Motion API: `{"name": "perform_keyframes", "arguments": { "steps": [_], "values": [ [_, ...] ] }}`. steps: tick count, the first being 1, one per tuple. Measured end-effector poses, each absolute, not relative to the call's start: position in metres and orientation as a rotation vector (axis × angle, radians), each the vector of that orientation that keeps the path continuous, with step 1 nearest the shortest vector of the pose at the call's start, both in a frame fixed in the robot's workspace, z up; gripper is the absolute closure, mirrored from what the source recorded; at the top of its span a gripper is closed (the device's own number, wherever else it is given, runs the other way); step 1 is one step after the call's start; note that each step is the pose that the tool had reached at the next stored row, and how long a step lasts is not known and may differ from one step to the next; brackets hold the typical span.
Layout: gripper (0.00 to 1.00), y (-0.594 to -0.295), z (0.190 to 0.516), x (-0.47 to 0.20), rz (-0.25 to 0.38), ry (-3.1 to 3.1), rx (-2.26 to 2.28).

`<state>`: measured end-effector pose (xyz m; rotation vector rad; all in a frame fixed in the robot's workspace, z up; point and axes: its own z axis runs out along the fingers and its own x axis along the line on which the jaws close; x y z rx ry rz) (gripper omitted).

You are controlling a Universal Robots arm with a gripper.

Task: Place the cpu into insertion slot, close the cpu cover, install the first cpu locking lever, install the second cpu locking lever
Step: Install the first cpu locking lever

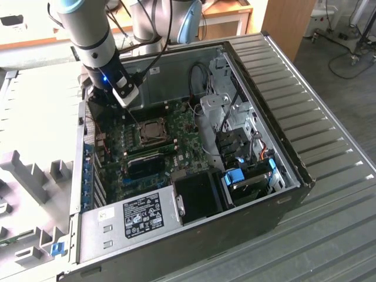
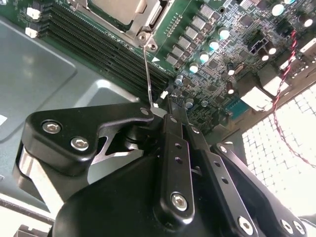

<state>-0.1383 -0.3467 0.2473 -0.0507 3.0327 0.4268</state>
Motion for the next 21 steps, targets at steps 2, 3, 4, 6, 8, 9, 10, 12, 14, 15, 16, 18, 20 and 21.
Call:
{"name": "perform_keyframes", "arguments": {
  "steps": [2,3,4,6,8,9,10,12,14,15,16,18,20,21],
  "values": [
    [0.89,-0.347,0.247,-0.138,0.431,3.032,-0.051],
    [0.89,-0.347,0.247,-0.137,0.433,3.032,-0.051],
    [0.89,-0.347,0.247,-0.137,0.436,3.031,-0.050],
    [0.89,-0.347,0.247,-0.135,0.439,3.031,-0.050],
    [0.89,-0.347,0.247,-0.133,0.441,3.031,-0.050],
    [0.89,-0.347,0.247,-0.132,0.441,3.031,-0.050],
    [0.89,-0.347,0.247,-0.131,0.441,3.031,-0.050],
    [0.89,-0.347,0.247,-0.128,0.441,3.030,-0.050],
    [0.89,-0.347,0.247,-0.125,0.441,3.031,-0.050],
    [0.89,-0.347,0.247,-0.123,0.441,3.031,-0.050],
    [0.89,-0.347,0.247,-0.121,0.441,3.030,-0.050],
    [0.89,-0.347,0.247,-0.117,0.441,3.031,-0.050],
    [0.89,-0.347,0.247,-0.113,0.441,3.031,-0.050],
    [0.89,-0.347,0.247,-0.112,0.441,3.030,-0.050]
  ]
}}
